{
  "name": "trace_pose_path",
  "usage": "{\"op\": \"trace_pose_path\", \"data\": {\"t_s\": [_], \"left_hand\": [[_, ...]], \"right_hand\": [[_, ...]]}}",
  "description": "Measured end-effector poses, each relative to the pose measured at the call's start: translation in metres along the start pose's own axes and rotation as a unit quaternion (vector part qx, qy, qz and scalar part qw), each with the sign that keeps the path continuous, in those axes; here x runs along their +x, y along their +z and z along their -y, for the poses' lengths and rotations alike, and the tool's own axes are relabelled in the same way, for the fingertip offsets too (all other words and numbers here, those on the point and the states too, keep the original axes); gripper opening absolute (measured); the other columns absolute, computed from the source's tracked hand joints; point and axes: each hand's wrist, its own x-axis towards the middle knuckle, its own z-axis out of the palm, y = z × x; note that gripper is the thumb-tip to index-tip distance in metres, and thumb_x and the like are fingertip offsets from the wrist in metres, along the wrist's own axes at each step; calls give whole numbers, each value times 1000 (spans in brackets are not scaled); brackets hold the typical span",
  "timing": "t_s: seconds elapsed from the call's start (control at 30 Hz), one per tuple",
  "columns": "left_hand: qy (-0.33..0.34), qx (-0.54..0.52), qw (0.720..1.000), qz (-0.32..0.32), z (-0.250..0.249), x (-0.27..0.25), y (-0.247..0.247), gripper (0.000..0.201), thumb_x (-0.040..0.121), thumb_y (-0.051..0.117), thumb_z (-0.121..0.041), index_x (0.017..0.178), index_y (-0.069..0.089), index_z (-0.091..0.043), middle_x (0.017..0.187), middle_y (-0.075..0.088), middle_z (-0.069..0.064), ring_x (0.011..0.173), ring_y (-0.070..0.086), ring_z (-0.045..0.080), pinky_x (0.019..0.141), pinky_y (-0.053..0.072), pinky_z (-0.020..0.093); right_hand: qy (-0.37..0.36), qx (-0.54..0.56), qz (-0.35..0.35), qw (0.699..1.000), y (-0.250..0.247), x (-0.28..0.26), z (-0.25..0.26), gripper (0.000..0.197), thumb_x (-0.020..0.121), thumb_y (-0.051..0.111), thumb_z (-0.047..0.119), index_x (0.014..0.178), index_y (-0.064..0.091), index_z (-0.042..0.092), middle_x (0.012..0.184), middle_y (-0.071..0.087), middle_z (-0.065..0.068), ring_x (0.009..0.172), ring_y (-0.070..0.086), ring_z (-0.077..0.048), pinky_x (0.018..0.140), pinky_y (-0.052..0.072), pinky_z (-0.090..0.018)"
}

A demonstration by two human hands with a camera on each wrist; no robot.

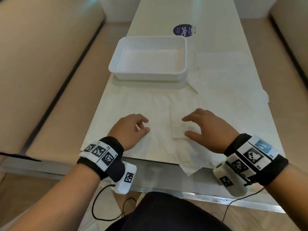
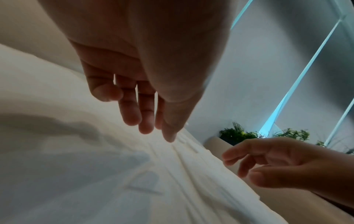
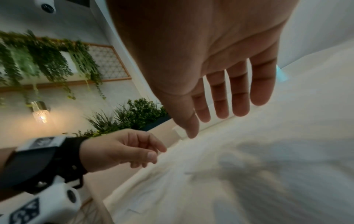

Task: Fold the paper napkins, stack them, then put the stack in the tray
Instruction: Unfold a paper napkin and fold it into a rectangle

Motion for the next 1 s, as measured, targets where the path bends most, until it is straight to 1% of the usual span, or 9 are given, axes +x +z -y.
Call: {"op": "trace_pose_path", "data": {"t_s": [0.07,0.17,0.27,0.4,0.5,0.6,0.73,0.9,1.0], "left_hand": [[-16,26,1000,3,22,-6,-12,34,89,64,-38,121,59,-29,113,59,-10,100,57,9,93,46,31],[-19,93,993,62,45,-14,-24,53,86,65,-45,135,50,-30,142,46,-9,129,42,15,108,34,34],[22,150,982,110,53,-20,-27,65,86,63,-49,144,40,-32,155,28,-10,140,25,15,115,22,31],[77,125,980,133,66,-21,-28,71,83,69,-44,146,37,-32,158,22,-10,142,15,12,114,13,25],[115,118,974,157,77,-19,-32,75,81,71,-44,147,37,-32,159,18,-11,143,13,10,114,11,23],[147,125,965,180,86,-19,-36,77,82,71,-44,148,33,-32,160,14,-13,145,9,7,114,8,20],[174,130,960,176,97,-19,-43,68,85,68,-43,145,39,-30,159,18,-13,147,8,7,114,8,20],[198,109,965,133,108,-19,-54,34,95,56,-38,127,61,-29,146,46,-9,140,31,10,108,21,20],[183,88,971,124,113,-20,-62,30,96,53,-39,122,65,-29,139,54,-10,133,41,8,103,27,20]], "right_hand": [[-32,16,9,999,6,7,23,41,91,56,40,131,52,30,128,51,8,117,46,-12,95,43,-31],[-56,19,28,998,24,19,53,42,92,54,37,134,50,29,137,48,8,123,42,-13,101,40,-31],[-62,3,59,996,44,29,76,50,94,52,36,142,39,31,152,32,9,138,28,-13,111,29,-32],[-61,-18,74,995,67,40,97,65,94,53,34,150,21,32,159,14,10,147,12,-14,116,18,-31],[-51,-47,87,994,80,44,103,70,93,53,34,151,14,34,160,9,10,147,8,-15,116,13,-32],[-35,-70,82,994,86,41,105,60,94,50,40,148,25,36,159,15,10,146,13,-15,115,13,-32],[-14,-80,45,996,84,37,110,46,92,50,45,137,45,38,149,36,11,134,33,-15,108,24,-30],[2,-58,14,998,87,45,121,33,92,51,46,123,61,37,132,53,10,120,45,-17,99,31,-32],[-1,-44,7,999,87,50,123,40,90,51,53,126,58,37,132,54,10,121,45,-16,101,33,-32]]}}
